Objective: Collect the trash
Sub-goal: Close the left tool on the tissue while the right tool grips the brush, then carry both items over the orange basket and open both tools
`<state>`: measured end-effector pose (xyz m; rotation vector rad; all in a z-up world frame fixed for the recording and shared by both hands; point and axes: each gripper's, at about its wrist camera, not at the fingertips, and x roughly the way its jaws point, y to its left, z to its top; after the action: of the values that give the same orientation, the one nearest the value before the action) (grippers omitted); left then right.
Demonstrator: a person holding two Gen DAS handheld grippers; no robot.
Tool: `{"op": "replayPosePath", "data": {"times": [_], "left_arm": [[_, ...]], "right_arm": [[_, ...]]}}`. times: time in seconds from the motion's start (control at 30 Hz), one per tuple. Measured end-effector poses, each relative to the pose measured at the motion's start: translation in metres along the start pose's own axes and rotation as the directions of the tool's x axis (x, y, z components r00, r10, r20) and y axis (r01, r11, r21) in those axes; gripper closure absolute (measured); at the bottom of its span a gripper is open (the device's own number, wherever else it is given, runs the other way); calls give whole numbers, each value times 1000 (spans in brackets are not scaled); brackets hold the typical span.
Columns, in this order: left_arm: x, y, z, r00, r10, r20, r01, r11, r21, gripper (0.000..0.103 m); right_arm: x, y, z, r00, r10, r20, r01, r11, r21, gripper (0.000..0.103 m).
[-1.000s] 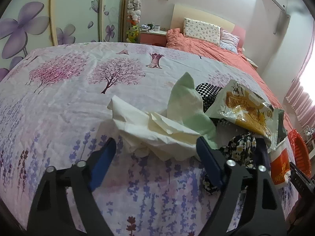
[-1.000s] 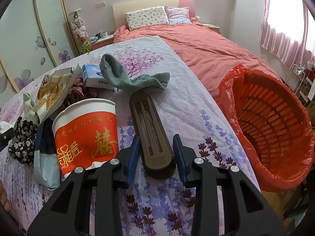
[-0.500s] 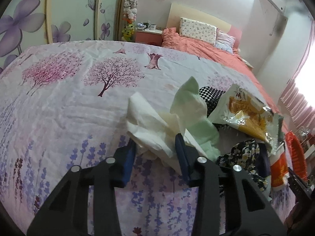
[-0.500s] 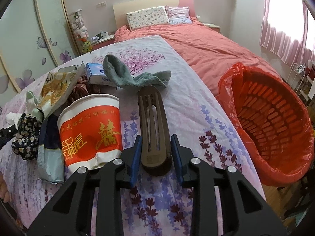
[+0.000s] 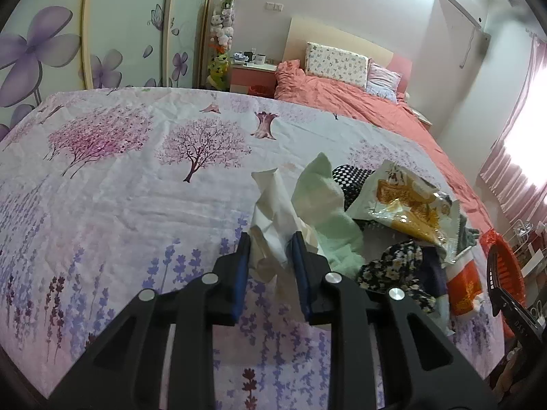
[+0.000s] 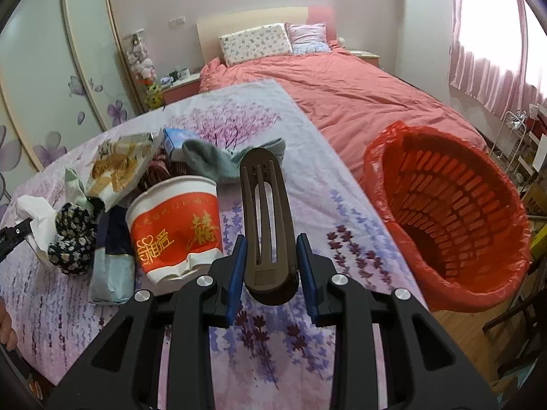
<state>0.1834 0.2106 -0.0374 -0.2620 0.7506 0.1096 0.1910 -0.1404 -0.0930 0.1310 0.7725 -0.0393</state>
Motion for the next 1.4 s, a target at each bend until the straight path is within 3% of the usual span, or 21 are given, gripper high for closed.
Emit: {"op": "replayPosePath", "data": {"times": [0.37, 0.63, 0.87, 1.17, 1.4], "left_arm": [[-45, -37, 7, 995, -76, 59, 72, 995, 68, 79], [-69, -109, 5, 979, -196, 64, 183, 969, 167, 79], [-71, -192, -5, 948, -317, 18, 302, 918, 256, 79], [-61, -311, -32, 886, -458, -71, 451, 817, 358, 79], [-37, -373, -51, 851, -505, -145, 517, 756, 400, 79]], "right_arm": [[-32, -14, 5, 997, 4, 75, -6, 1000, 20, 73], [-52, -41, 5, 993, -12, 115, 5, 998, 64, 73], [-61, -81, 6, 989, -52, 142, 33, 991, 132, 73], [-67, -136, 8, 981, -99, 166, 60, 973, 223, 73], [-56, -176, 11, 979, -121, 167, 67, 952, 299, 73]]}}
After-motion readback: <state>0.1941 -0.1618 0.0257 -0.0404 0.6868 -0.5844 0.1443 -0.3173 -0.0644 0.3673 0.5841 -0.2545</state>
